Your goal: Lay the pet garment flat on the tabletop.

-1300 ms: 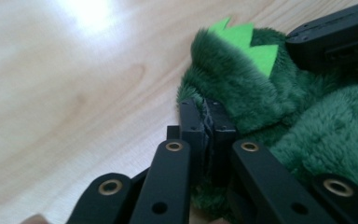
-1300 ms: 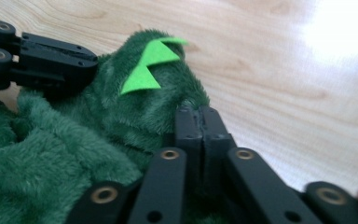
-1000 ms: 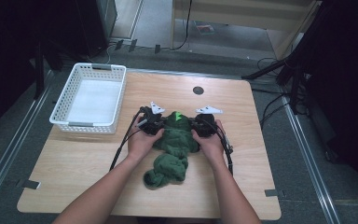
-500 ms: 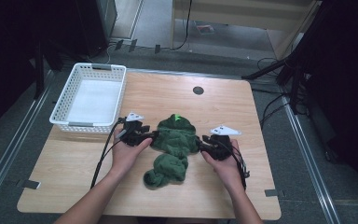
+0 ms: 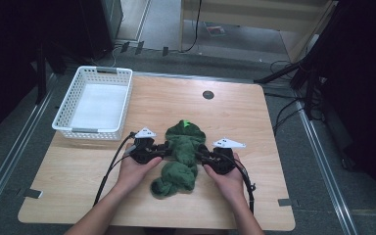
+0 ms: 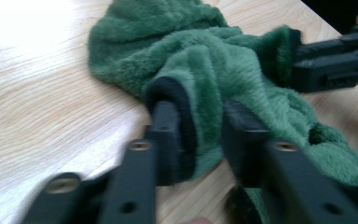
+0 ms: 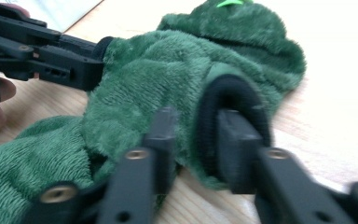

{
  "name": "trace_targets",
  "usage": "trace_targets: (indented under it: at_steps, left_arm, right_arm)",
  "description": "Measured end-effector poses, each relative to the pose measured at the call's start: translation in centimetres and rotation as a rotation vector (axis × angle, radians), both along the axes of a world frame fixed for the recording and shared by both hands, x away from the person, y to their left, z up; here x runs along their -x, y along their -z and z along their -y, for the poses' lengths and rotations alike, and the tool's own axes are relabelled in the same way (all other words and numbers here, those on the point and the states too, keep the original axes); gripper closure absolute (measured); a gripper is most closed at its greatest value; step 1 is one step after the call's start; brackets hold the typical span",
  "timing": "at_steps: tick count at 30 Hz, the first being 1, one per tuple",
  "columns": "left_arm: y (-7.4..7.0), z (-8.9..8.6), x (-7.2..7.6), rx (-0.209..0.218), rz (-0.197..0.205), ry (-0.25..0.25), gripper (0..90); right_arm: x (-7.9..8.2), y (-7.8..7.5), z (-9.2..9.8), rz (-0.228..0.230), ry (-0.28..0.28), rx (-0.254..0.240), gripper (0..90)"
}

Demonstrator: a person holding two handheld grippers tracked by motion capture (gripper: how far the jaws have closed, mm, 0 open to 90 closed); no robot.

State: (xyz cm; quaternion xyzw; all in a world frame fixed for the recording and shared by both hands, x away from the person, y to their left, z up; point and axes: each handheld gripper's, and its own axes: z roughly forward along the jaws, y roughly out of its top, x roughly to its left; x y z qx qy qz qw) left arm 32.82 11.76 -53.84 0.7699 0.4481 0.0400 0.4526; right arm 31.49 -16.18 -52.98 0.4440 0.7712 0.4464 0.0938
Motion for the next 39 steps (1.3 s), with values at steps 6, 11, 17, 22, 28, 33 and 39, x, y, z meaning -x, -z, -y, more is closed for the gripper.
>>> trace_targets:
  at_steps: [6, 11, 17, 22, 28, 33, 39]
  left_arm:
    - [0.1, -1.0, -0.5, -0.042, -0.046, -0.039, 88.5]
    - [0.5, -1.7, -0.9, -0.067, -0.078, -0.063, 88.9]
    - [-0.1, -1.5, -0.7, -0.051, -0.047, -0.079, 66.3]
    - [-1.9, -1.6, -0.6, 0.020, 0.071, -0.188, 51.9]
    - [-1.3, 1.7, -1.5, -0.059, 0.046, -0.078, 73.4]
    - [0.1, 1.6, -1.5, -0.137, 0.006, -0.080, 80.5]
    - [0.8, 1.5, -2.7, -0.136, 0.022, -0.138, 81.3]
  right_arm:
    - [-0.2, 0.0, 1.3, -0.012, 0.055, 0.015, 87.7]
    - [-0.5, 0.3, 2.6, -0.076, 0.113, 0.022, 88.1]
    - [-0.4, -0.4, 3.1, -0.054, 0.126, -0.028, 60.7]
    - [-0.2, -2.7, 3.2, 0.049, 0.157, -0.114, 61.2]
    - [-2.1, -2.3, -0.9, 0.085, 0.110, 0.027, 72.1]
    - [-2.6, 0.4, -1.5, -0.031, 0.098, 0.091, 77.1]
    - [-4.1, 1.2, -1.6, -0.058, 0.129, 0.095, 79.9]
